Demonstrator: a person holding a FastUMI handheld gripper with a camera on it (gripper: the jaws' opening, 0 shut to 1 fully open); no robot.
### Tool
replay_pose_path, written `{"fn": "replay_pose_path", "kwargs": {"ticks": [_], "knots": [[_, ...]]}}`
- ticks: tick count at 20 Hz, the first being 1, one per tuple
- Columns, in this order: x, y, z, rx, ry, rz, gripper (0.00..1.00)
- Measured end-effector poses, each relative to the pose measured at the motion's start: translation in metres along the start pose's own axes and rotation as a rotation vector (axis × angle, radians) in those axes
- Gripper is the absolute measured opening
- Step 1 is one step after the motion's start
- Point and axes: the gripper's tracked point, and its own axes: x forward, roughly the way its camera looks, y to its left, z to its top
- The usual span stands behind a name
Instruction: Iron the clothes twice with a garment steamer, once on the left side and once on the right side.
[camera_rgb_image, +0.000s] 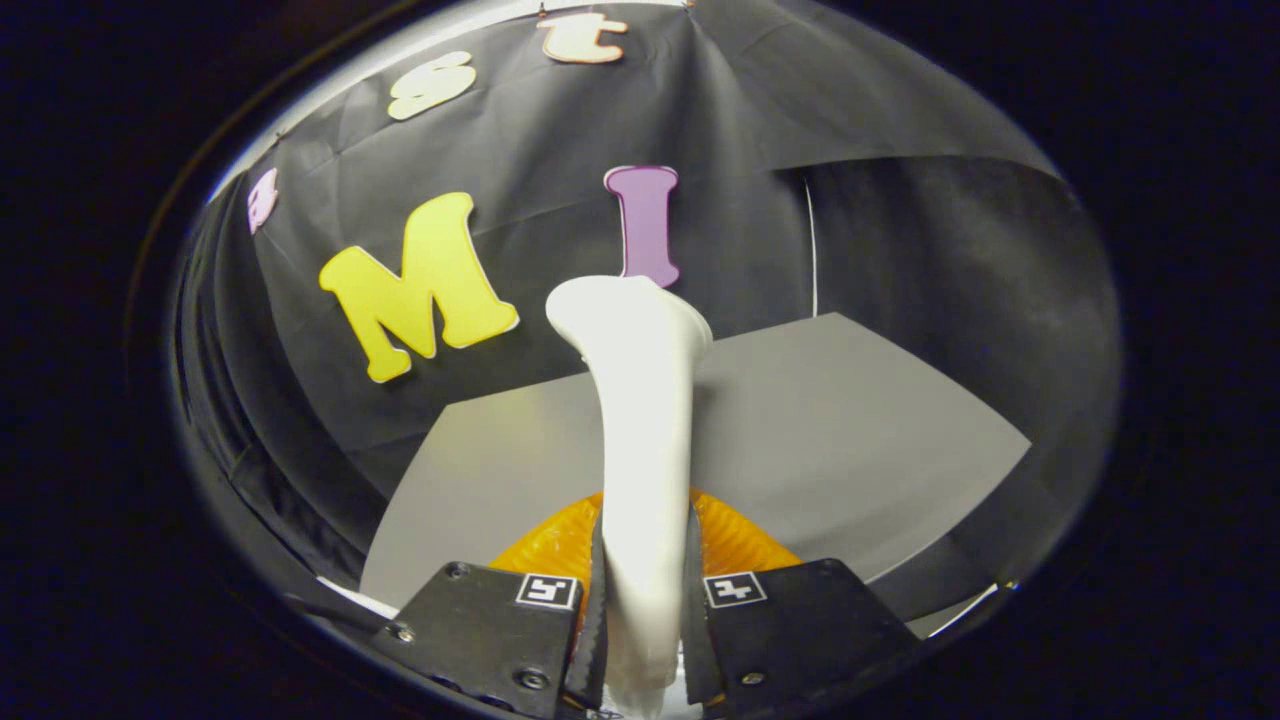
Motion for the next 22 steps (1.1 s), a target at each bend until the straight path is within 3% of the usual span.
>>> {"fn": "replay_pose_path", "kwargs": {"ticks": [8, 16, 22], "knots": [[-0.098, 0.079, -0.011, -0.008, -0.174, 0.101, 0.33], [-0.169, 0.151, -0.051, -0.043, -0.284, 0.136, 0.33], [-0.203, 0.208, -0.058, -0.037, -0.384, 0.149, 0.32]]}}
